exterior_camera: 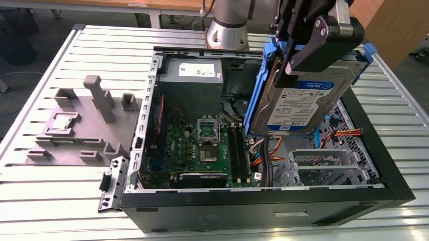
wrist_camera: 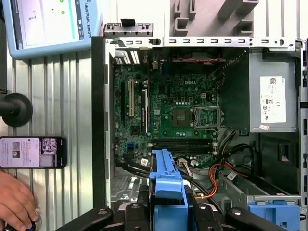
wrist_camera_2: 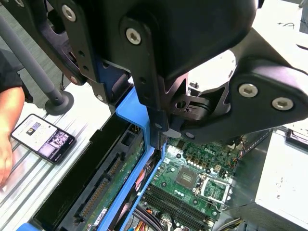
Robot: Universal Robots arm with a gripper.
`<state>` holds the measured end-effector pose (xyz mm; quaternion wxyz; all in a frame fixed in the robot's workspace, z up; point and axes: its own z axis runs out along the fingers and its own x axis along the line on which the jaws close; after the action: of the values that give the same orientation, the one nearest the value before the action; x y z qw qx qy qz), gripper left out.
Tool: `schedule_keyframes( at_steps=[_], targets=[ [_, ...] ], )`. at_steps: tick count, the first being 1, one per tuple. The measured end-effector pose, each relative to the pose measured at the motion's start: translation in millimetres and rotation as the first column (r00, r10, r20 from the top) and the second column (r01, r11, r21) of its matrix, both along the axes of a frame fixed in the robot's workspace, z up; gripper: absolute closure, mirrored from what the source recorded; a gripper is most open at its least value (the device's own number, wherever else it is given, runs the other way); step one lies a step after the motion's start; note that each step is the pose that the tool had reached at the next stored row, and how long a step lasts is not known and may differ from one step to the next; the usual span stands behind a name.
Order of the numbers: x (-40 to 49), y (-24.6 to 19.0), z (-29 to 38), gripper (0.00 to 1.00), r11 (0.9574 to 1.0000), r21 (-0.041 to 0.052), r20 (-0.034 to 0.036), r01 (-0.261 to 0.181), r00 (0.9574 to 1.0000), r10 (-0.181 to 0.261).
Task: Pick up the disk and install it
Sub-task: 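Insert the disk into the insertion slot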
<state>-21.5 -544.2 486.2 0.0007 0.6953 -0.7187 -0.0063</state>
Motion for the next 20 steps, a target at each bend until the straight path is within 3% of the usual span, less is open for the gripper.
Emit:
schedule_keyframes(
  at_steps=[8,15,20],
  targets=[
    [0.1,-0.1,-0.1,0.64,1.0,0.0001,0.0,0.0,1.0,0.0],
    [6.0,-0.1,-1.7,0.64,1.0,0.0,-0.0001,0.0,1.0,0.0],
    [6.6,-3.9,-6.7,0.64,1.0,-0.0001,-0.0001,0.0,1.0,0.0]
  ],
)
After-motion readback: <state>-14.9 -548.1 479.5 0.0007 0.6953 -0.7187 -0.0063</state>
